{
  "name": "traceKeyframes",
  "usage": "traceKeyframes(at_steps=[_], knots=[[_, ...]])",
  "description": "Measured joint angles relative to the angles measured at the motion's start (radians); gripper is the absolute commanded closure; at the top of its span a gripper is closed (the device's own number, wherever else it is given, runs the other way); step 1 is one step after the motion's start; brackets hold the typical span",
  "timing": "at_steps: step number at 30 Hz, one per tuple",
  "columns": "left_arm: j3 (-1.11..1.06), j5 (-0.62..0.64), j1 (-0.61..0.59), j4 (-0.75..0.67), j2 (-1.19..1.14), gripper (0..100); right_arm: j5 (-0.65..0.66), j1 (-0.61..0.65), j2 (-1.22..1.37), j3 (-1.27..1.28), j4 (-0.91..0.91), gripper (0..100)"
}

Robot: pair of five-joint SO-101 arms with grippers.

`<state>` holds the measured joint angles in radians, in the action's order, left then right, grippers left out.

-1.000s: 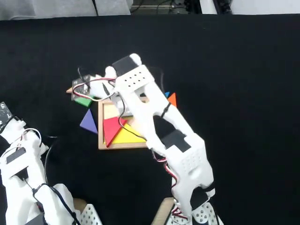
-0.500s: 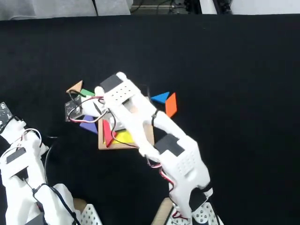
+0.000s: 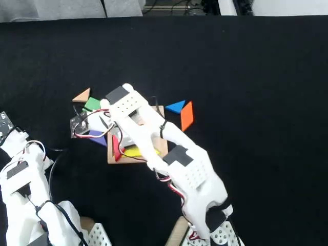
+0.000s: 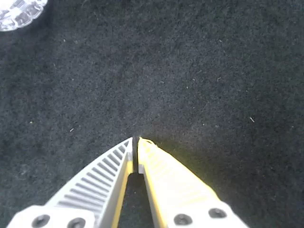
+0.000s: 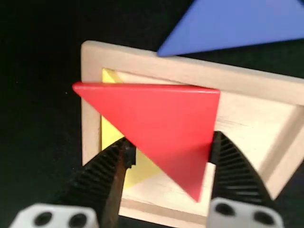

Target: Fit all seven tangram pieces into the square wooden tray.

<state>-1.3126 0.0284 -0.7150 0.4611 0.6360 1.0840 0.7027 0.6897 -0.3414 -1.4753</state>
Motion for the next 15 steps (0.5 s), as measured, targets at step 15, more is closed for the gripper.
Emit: traceKeyframes(at_steps=[15], knots=[[0.000,0.000,0.000,0.000,0.000,97,-0.189,-0.014,0.034,-0.172,-0.048,98.7]])
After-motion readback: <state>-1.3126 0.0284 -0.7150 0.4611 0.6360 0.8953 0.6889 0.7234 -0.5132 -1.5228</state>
